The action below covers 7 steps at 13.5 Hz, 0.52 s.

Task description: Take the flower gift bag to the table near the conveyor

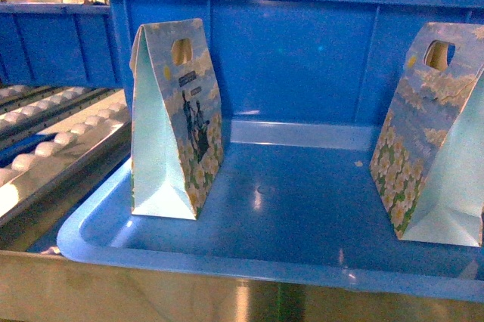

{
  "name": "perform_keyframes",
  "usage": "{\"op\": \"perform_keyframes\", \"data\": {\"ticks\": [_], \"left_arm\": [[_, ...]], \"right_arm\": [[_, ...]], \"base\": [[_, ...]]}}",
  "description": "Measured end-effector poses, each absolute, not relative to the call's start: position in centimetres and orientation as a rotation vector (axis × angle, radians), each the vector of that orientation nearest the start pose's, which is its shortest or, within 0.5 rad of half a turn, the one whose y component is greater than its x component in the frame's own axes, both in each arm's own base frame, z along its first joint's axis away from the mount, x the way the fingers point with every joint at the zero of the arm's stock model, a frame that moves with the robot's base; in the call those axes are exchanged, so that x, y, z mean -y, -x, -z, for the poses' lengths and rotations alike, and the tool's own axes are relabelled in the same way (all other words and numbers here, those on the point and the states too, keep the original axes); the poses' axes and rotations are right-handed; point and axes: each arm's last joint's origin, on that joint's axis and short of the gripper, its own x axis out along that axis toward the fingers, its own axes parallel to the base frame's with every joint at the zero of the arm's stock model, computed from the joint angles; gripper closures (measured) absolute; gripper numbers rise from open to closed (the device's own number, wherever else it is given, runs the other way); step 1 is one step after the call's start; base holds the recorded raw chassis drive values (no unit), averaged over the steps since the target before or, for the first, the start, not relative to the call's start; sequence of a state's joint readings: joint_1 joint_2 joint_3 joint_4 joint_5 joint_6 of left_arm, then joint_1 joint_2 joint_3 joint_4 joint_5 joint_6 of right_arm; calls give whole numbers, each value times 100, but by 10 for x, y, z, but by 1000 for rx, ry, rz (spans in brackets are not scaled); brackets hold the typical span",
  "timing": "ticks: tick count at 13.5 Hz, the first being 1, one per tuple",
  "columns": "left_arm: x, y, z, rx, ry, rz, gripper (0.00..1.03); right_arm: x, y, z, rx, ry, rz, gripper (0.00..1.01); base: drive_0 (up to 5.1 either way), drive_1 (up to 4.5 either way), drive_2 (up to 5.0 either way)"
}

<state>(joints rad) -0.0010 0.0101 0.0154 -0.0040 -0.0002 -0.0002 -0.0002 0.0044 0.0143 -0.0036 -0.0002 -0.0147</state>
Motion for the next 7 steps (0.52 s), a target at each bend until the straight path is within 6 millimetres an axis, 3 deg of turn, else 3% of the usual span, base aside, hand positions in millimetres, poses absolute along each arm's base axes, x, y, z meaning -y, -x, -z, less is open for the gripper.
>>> {"op": "perform_keyframes", "data": {"ticks": [7], "left_arm": [[0, -97, -168, 1, 0, 1, 5]], "right_arm": [[0, -97, -168, 6, 15, 0, 3]], "base": [[18, 441, -404]]}}
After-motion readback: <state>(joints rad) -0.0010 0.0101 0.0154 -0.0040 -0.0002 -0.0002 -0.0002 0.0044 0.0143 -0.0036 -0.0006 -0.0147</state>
